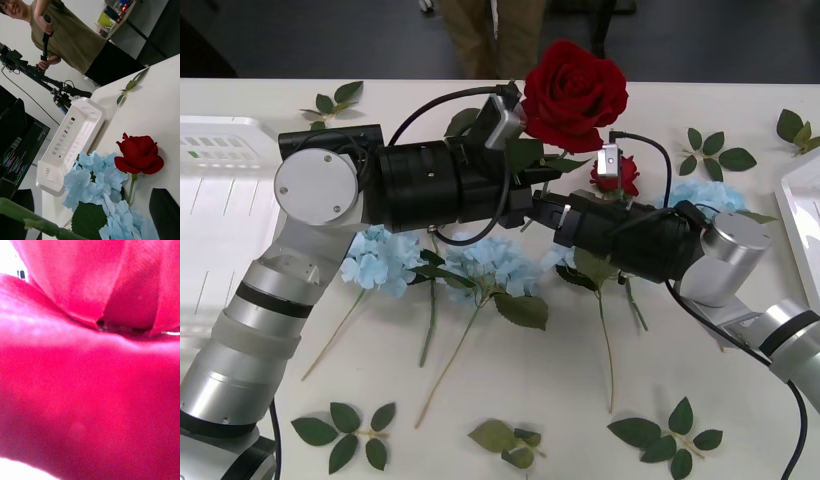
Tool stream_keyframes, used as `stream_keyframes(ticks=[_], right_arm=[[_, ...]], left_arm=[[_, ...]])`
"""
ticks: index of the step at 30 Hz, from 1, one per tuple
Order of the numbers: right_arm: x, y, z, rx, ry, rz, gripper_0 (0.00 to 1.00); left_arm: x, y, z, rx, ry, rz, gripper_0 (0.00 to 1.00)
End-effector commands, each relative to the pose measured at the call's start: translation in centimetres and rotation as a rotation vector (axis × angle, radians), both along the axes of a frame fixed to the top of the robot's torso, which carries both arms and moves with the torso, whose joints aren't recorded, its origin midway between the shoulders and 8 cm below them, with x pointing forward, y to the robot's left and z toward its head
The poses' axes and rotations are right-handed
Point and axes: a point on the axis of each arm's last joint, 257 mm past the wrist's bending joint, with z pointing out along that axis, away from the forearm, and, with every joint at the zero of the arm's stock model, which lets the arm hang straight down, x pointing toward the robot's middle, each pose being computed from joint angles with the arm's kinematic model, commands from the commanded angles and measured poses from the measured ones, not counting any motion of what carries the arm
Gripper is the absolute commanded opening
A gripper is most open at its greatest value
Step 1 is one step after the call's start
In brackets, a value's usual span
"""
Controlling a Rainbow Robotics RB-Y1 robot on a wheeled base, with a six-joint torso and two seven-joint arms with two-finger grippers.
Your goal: Place the red flowers into the right box and the blue flowers into the left box. If a person shows an open palm, hand one flower to the person first, then continue sorting.
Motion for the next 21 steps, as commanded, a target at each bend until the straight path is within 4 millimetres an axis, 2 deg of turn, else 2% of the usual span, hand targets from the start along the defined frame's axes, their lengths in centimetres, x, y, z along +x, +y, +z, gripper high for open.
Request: stream_keyframes(ticks=[1, 2, 3, 19, 20, 21], right_arm=[[-0.1, 2.3, 1.9, 0.021, -0.025, 0.036, 0.29], [-0.1, 2.2, 1.9, 0.018, -0.026, 0.036, 0.05], [0.0, 2.1, 1.8, 0.015, -0.026, 0.034, 0.00], [0.1, 1.3, 2.6, 0.041, -0.024, 0.031, 0.00], [0.2, 1.2, 2.6, 0.040, -0.025, 0.029, 0.00], [0.2, 1.1, 2.6, 0.039, -0.024, 0.026, 0.00]], left_arm=[[0.2, -1.9, 3.9, -0.041, -0.056, -0.012, 0.00], [0.3, -2.0, 3.9, -0.043, -0.049, -0.011, 0.00], [0.3, -2.1, 3.8, -0.044, -0.047, -0.011, 0.00], [0.5, -2.0, 3.4, -0.042, -0.033, -0.007, 0.00], [0.5, -1.9, 3.3, -0.042, -0.031, -0.007, 0.14], [0.5, -1.9, 3.3, -0.042, -0.031, -0.007, 0.93]])
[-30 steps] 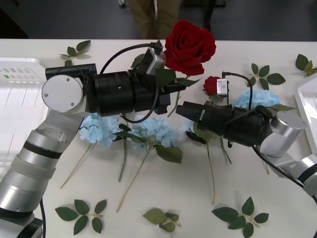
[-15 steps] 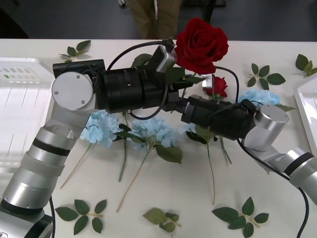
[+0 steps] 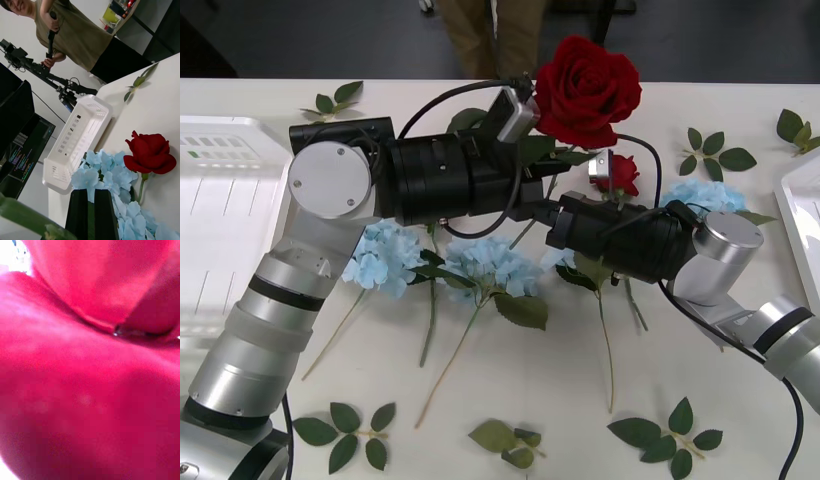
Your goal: Place the red flowers into the right box and the blue flowers into the left box. If a person shows an open palm, hand one flower to the person first, then continue sorting.
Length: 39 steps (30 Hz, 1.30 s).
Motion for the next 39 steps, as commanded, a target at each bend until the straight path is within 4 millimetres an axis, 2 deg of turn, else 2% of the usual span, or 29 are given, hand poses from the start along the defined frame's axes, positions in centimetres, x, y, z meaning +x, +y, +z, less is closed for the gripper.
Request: stream_keyframes(ticks=[1, 9, 13, 16, 20, 25, 27, 28, 32, 34, 37, 39], right_arm=[[0.9, 0.0, 2.4, 0.024, -0.035, -0.004, 0.00], [1.6, -1.6, 2.3, -0.003, -0.043, -0.027, 0.00], [1.9, -2.8, 1.9, -0.029, -0.046, -0.039, 0.00], [2.1, -4.6, 1.3, -0.066, -0.047, -0.056, 0.00], [2.8, -9.0, 0.5, -0.144, -0.052, -0.099, 0.00], [3.9, -18.1, 0.7, -0.320, -0.077, -0.180, 0.00], [4.1, -21.9, 1.4, -0.404, -0.093, -0.206, 0.00], [4.1, -22.9, 1.8, -0.423, -0.098, -0.210, 0.00], [3.7, -31.0, 4.3, -0.562, -0.103, -0.262, 0.00], [3.7, -34.1, 4.9, -0.596, -0.090, -0.291, 0.00], [2.9, -41.3, 5.5, -0.675, -0.037, -0.366, 0.00], [2.1, -45.9, 4.8, -0.747, 0.005, -0.421, 0.00]], left_arm=[[0.0, -1.0, 2.8, -0.041, -0.020, -0.010, 1.00], [0.0, -1.0, 2.8, -0.040, -0.019, -0.009, 1.00], [0.3, -0.3, 2.5, -0.027, -0.021, -0.002, 1.00], [0.8, 1.3, 1.8, 0.007, -0.021, 0.011, 1.00], [1.3, 4.8, 0.0, 0.091, 0.003, 0.019, 1.00], [0.3, 12.0, -3.5, 0.234, 0.236, 0.033, 1.00], [-0.1, 14.9, -4.6, 0.289, 0.334, 0.059, 1.00], [-0.2, 15.8, -4.9, 0.307, 0.364, 0.072, 1.00], [-1.6, 23.0, -6.9, 0.459, 0.569, 0.179, 1.00], [-2.2, 25.3, -7.6, 0.510, 0.630, 0.220, 1.00], [-3.3, 29.8, -8.5, 0.594, 0.748, 0.318, 1.00], [-4.2, 32.2, -9.2, 0.636, 0.818, 0.373, 1.00]])
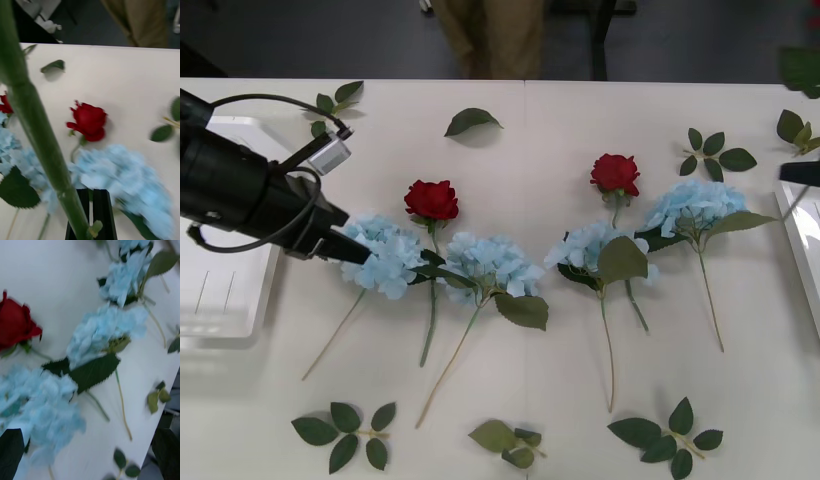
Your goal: Place the red flowers into the right box and the blue flowers into the left box. If a person shows an open palm, hand one flower to the person first, then continue sorting.
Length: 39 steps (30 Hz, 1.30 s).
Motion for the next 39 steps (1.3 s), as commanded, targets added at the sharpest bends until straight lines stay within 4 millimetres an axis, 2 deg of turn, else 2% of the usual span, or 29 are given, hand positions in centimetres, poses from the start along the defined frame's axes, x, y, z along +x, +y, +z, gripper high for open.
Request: stream_keyframes(ticks=[1, 2, 4, 7, 11, 13, 15, 19, 23, 25, 31, 34, 37, 38, 39], right_arm=[[-0.9, -10.8, 1.4, -0.140, 0.018, -0.161, 0.00], [-1.3, -13.6, 1.1, -0.187, 0.033, -0.207, 0.00], [-2.6, -17.7, 0.2, -0.265, 0.072, -0.268, 0.00], [-4.9, -22.8, -1.4, -0.388, 0.138, -0.336, 0.00], [-7.4, -27.2, -3.2, -0.494, 0.209, -0.394, 0.00], [-8.0, -28.1, -4.0, -0.532, 0.231, -0.401, 0.00], [-9.0, -28.7, -5.8, -0.582, 0.274, -0.389, 0.00], [-9.7, -28.9, -9.4, -0.643, 0.324, -0.370, 0.00], [-9.4, -27.0, -12.8, -0.612, 0.345, -0.356, 0.00], [-9.1, -26.3, -13.4, -0.591, 0.343, -0.356, 0.00], [-8.9, -25.1, -12.9, -0.554, 0.346, -0.329, 0.00], [-8.6, -24.0, -12.0, -0.511, 0.337, -0.308, 0.00], [-7.5, -21.0, -10.1, -0.430, 0.304, -0.245, 0.00], [-6.4, -18.4, -8.7, -0.375, 0.267, -0.195, 0.00], [-5.7, -16.8, -8.0, -0.342, 0.242, -0.167, 0.00]], left_arm=[[-0.7, 5.6, 0.9, 0.133, 0.071, 0.117, 1.00], [-1.2, 6.7, 0.7, 0.160, 0.099, 0.141, 1.00], [-2.2, 8.5, 0.2, 0.216, 0.143, 0.175, 1.00], [-3.0, 10.6, -1.0, 0.314, 0.184, 0.237, 1.00], [-2.9, 12.0, -2.9, 0.416, 0.188, 0.340, 1.00], [-2.6, 12.0, -3.5, 0.433, 0.182, 0.369, 1.00], [-2.2, 11.6, -4.4, 0.449, 0.176, 0.408, 1.00], [-1.4, 10.2, -5.7, 0.464, 0.149, 0.444, 1.00], [-0.7, 9.0, -6.8, 0.492, 0.103, 0.475, 1.00], [-0.6, 8.4, -7.1, 0.502, 0.085, 0.487, 1.00], [-0.4, 8.3, -6.8, 0.523, 0.054, 0.481, 1.00], [-0.4, 8.1, -6.9, 0.520, 0.055, 0.474, 1.00], [-0.4, 7.9, -6.9, 0.517, 0.055, 0.471, 1.00], [-0.4, 7.8, -6.9, 0.516, 0.055, 0.471, 1.00], [-0.5, 7.8, -7.0, 0.516, 0.056, 0.469, 1.00]])
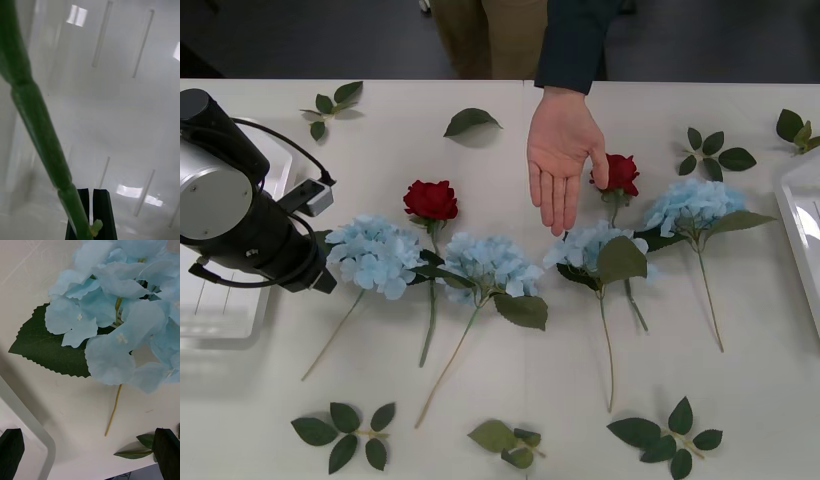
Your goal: Place the red flowers into the right box and the blue flowers into the left box. If a person shows an open palm, hand one flower to the person first, then continue sorting.
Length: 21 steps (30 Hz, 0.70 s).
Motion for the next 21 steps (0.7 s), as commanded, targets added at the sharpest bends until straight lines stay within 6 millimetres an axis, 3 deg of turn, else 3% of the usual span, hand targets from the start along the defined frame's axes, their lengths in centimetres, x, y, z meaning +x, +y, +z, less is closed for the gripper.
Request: stream_keyframes(ticks=[1, 4, 5, 14, 16, 19, 21], right_arm=[[4.5, 6.7, 5.3, 0.158, -0.152, 0.114, 0.00], [6.9, 10.6, 7.0, 0.216, -0.234, 0.167, 0.00], [8.1, 12.8, 7.9, 0.233, -0.276, 0.200, 0.00], [12.7, 23.4, 12.3, 0.233, -0.441, 0.293, 0.00], [13.0, 25.1, 13.1, 0.260, -0.447, 0.268, 0.00], [12.8, 29.7, 15.6, 0.335, -0.462, 0.230, 0.00], [12.4, 31.6, 16.9, 0.367, -0.477, 0.213, 0.00]], left_arm=[[-0.1, -1.4, 0.0, -0.009, -0.017, -0.047, 1.00], [-0.1, -1.4, 0.0, -0.009, -0.017, -0.048, 1.00], [-0.1, -1.3, -0.1, -0.007, -0.015, -0.047, 1.00], [-0.1, -1.5, 0.2, -0.006, -0.025, -0.058, 1.00], [-0.1, -1.6, 0.2, -0.007, -0.024, -0.059, 1.00], [-0.1, -1.6, 0.2, -0.007, -0.025, -0.060, 1.00], [-0.1, -1.6, 0.3, -0.006, -0.027, -0.060, 1.00]])
